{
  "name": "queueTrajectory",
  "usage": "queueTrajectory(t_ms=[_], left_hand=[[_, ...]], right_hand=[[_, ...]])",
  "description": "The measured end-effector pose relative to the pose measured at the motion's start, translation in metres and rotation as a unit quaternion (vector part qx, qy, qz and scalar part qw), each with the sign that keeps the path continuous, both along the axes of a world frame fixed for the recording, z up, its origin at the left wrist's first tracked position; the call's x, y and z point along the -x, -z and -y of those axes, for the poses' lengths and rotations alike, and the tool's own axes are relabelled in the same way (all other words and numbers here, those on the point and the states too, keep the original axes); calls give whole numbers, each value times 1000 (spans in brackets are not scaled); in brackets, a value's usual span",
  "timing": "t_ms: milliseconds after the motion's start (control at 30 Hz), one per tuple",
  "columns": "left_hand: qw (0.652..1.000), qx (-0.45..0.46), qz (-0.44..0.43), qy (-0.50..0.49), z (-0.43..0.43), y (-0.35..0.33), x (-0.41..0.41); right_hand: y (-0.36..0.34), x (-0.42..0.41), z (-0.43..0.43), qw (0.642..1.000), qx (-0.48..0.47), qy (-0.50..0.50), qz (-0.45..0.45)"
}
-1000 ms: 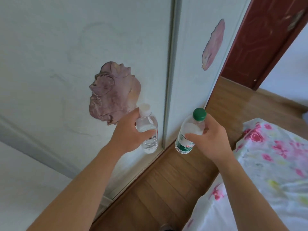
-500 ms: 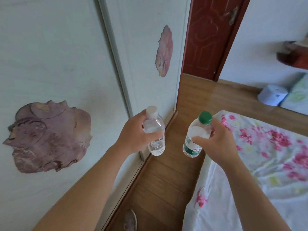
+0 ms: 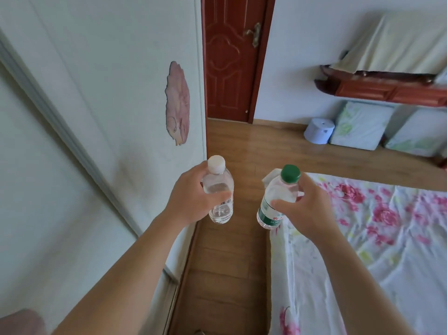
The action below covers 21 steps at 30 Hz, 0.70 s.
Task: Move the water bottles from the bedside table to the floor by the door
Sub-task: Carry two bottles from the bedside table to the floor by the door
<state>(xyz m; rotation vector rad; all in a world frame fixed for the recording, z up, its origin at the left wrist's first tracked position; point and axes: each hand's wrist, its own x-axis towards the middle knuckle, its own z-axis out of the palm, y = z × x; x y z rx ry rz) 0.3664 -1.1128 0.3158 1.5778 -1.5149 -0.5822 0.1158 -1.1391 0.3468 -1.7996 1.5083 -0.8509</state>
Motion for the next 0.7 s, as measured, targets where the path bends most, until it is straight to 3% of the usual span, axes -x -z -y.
queueTrajectory(t_ms=[300, 700], left_hand=[[997, -17, 37, 69, 125, 3, -1], [998, -25, 58, 23, 341, -10, 23]], right_hand=[[3, -5, 98, 999, -23, 43, 10], [2, 18, 335, 999, -47, -19, -10]])
